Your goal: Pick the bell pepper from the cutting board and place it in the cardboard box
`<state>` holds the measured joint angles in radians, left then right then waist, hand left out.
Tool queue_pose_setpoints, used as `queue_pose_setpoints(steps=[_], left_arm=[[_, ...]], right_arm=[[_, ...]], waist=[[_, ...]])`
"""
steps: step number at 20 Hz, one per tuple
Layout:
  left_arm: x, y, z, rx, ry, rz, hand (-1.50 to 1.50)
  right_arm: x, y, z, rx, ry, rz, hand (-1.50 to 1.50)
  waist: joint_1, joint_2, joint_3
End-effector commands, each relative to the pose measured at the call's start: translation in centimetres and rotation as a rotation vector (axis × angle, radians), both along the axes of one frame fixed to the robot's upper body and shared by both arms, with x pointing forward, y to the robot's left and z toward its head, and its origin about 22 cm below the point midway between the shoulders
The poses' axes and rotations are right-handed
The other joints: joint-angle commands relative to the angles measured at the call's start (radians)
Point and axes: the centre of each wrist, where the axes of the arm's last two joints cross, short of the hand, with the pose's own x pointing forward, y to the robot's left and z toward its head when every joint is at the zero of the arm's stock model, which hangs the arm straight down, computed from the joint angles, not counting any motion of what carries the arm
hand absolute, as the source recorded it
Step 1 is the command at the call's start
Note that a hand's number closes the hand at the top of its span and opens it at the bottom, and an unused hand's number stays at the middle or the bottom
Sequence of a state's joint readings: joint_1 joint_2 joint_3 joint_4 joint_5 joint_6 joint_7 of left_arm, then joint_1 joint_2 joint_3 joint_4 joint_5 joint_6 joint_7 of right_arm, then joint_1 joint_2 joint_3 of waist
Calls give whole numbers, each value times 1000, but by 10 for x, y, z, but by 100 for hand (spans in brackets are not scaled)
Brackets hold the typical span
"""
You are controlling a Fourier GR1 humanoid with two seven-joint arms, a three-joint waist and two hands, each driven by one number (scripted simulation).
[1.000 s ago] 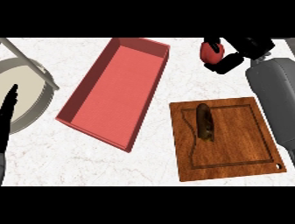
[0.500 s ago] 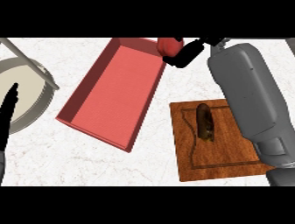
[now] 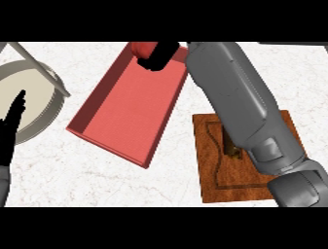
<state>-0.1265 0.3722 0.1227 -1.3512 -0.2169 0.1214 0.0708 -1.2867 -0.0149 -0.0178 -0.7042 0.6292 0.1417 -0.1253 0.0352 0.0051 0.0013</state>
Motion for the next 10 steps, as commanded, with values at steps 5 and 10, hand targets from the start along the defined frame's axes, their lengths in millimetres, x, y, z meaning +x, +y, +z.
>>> queue_pose_setpoints(steps=[5, 10], left_arm=[[6, -8, 8, 2, 6, -44, 0], [27, -26, 13, -3, 0, -67, 0]], right_arm=[[8, 27, -17, -16, 60, -45, 150], [10, 29, -33, -89, 30, -129, 150]], waist=[[53, 13, -3], [81, 23, -4]])
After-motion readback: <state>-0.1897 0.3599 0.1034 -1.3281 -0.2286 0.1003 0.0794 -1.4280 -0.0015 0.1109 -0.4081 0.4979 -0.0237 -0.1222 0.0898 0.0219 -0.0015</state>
